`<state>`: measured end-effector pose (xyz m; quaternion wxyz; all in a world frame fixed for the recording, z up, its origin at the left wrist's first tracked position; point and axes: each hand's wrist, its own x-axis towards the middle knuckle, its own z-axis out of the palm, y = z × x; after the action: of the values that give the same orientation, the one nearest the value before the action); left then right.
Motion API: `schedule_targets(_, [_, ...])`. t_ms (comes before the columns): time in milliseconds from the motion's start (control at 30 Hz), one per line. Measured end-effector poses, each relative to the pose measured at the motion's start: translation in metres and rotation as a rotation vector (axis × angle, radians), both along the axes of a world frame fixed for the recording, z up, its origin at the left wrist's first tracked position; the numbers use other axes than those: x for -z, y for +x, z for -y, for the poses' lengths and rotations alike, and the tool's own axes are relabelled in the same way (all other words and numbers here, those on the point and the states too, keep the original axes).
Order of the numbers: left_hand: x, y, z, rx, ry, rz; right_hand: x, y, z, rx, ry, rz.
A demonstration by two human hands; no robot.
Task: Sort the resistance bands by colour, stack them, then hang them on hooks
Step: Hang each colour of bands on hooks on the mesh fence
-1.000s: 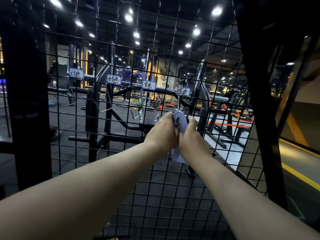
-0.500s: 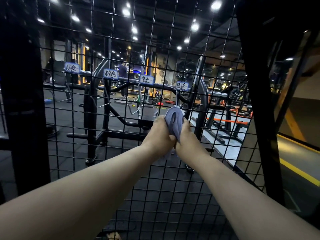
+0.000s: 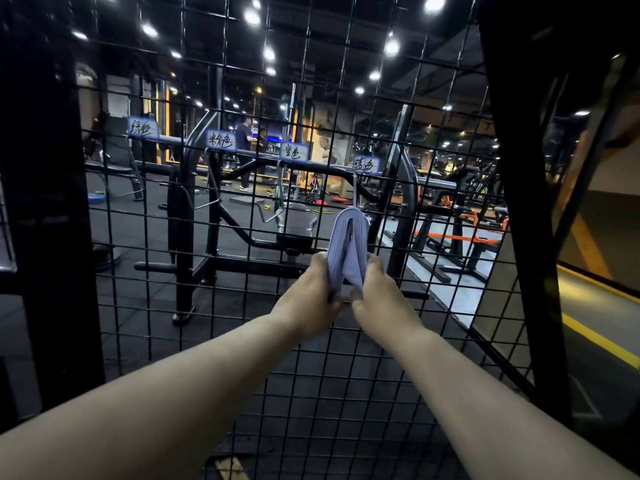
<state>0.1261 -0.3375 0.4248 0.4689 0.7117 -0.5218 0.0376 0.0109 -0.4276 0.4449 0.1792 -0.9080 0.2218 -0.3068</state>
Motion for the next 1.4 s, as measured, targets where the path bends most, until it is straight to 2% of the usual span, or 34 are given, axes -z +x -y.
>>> schedule_targets(67, [0.007,-0.001,0.001,-0.042,-0.020,0.027,0.007,0.003,-0.002,0.105,-0.113,0.044])
schedule_targets(200, [0.007,-0.009,0.001,-0.136,-0.019,-0.005,0.012,0.007,-0.007,0.111,-0.078,0.133])
schedule_targets(300, [0.009,-0.014,-0.002,-0.208,0.019,0.017,0.015,0.006,-0.008,0.085,-0.094,0.116])
schedule_targets(433, [0.019,-0.011,-0.004,-0.186,0.039,0.063,0.022,0.002,-0.005,0.059,-0.121,0.073])
schedule_targets(667, [0.023,-0.015,-0.006,-0.198,0.060,0.004,0.035,-0.003,-0.003,0.162,-0.375,0.054])
schedule_targets(900, [0.021,-0.019,-0.014,-0.167,0.060,0.008,0.037,-0.011,0.002,0.072,-0.177,0.085])
schedule_targets(1033, [0.022,-0.016,-0.019,-0.123,0.073,-0.035,0.043,-0.018,0.005,-0.005,-0.073,0.023])
schedule_targets(1100, [0.022,-0.015,-0.020,-0.122,0.056,-0.049,0.045,-0.019,0.004,0.027,0.039,0.074])
schedule_targets(1167, [0.021,-0.015,-0.020,-0.127,0.040,-0.057,0.042,-0.017,0.000,0.102,0.282,0.229])
schedule_targets(1233, [0.021,-0.014,-0.020,-0.130,0.029,-0.065,0.029,-0.013,-0.009,0.155,0.731,0.364])
schedule_targets(1300, [0.023,-0.013,-0.019,-0.130,0.054,-0.070,0.013,-0.010,-0.021,0.096,1.215,0.419])
schedule_targets(1333, [0.024,-0.012,-0.018,-0.126,0.063,-0.072,0.004,-0.010,-0.026,0.051,1.381,0.405])
schedule_targets(1400, [0.021,-0.016,-0.020,-0.106,0.054,-0.113,-0.007,-0.010,-0.035,-0.044,1.569,0.329])
